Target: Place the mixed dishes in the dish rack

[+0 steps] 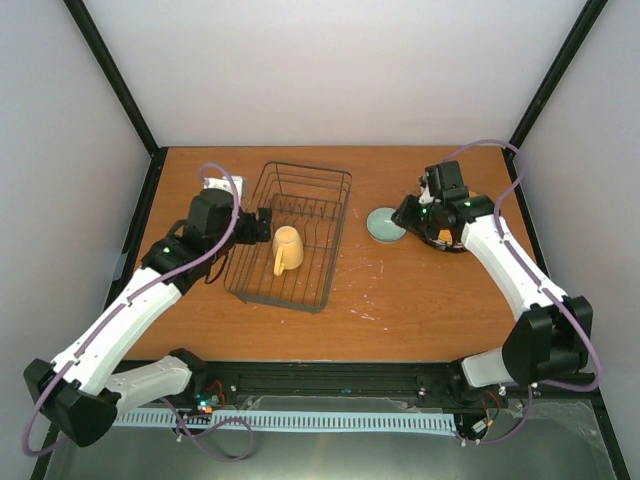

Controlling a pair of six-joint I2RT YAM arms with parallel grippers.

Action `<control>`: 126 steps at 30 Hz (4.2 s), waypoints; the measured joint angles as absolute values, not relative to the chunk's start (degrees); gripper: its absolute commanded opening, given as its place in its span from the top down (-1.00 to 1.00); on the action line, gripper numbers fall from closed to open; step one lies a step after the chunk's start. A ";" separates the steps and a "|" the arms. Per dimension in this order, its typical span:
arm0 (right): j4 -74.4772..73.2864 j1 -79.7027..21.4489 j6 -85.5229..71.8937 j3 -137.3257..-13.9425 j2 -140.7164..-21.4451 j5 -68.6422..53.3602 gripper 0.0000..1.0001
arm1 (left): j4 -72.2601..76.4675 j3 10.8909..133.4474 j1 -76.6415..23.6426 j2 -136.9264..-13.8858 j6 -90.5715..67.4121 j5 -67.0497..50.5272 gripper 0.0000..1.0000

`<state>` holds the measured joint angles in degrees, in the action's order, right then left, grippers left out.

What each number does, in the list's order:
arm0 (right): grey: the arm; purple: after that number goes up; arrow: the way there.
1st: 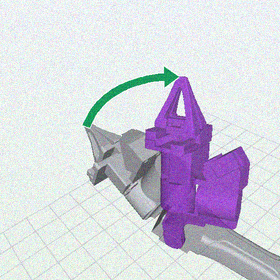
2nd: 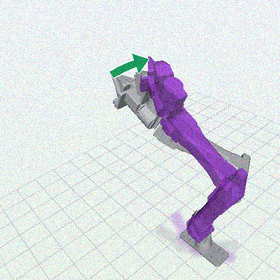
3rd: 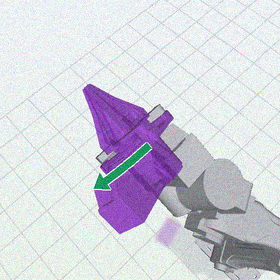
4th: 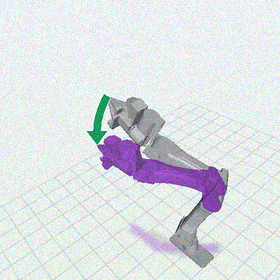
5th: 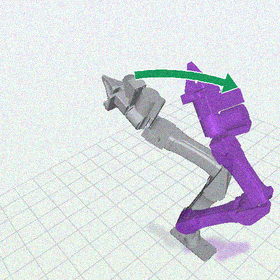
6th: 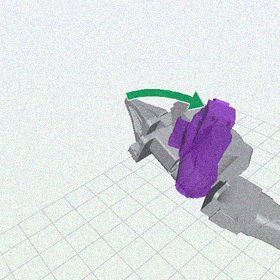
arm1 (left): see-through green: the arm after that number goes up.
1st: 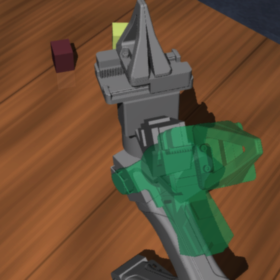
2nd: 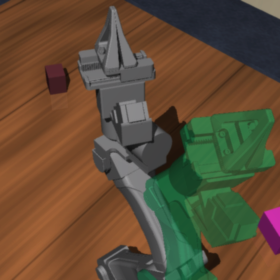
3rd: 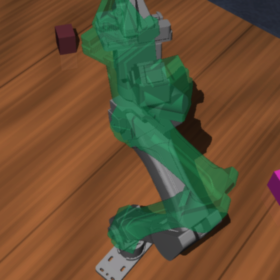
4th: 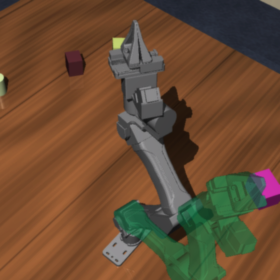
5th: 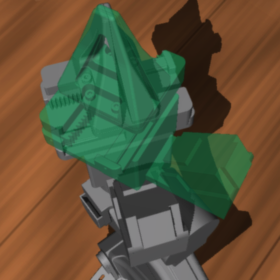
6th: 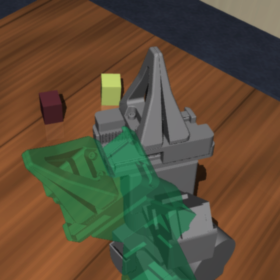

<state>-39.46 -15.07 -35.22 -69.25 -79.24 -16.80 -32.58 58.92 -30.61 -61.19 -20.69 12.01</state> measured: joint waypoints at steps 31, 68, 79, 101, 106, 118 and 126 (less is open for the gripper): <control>-54.59 -14.46 -38.63 -81.84 -107.15 -6.72 0.23 | -40.75 58.15 -30.61 -57.45 -26.20 29.58 -0.99; -46.87 -9.76 -38.57 -87.15 -101.80 -32.05 0.94 | -26.44 56.01 -29.67 -59.92 -32.29 7.86 -0.99; -33.10 -6.74 -45.04 -82.00 -95.72 -62.04 0.94 | 1.78 46.00 -20.56 -64.82 -47.33 -26.59 -0.48; -23.44 -6.92 -55.33 -77.52 -87.99 -74.28 0.94 | 70.65 47.40 -20.71 -90.17 -87.61 -56.69 -0.99; -22.17 -7.68 -56.95 -77.52 -86.96 -74.41 0.94 | 73.82 50.04 -21.65 -92.29 -89.58 -56.84 -0.98; -18.63 -10.66 -60.55 -74.70 -84.68 -74.26 0.94 | 80.88 58.37 -23.83 -100.57 -94.04 -56.53 -0.79; -15.66 -11.03 -63.59 -74.63 -84.68 -73.49 0.95 | 86.63 58.67 -25.04 -104.16 -98.52 -54.89 -0.61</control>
<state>-15.66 -11.03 -63.59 -74.63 -84.68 -73.49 86.63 58.67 -25.04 -104.16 -98.52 -54.89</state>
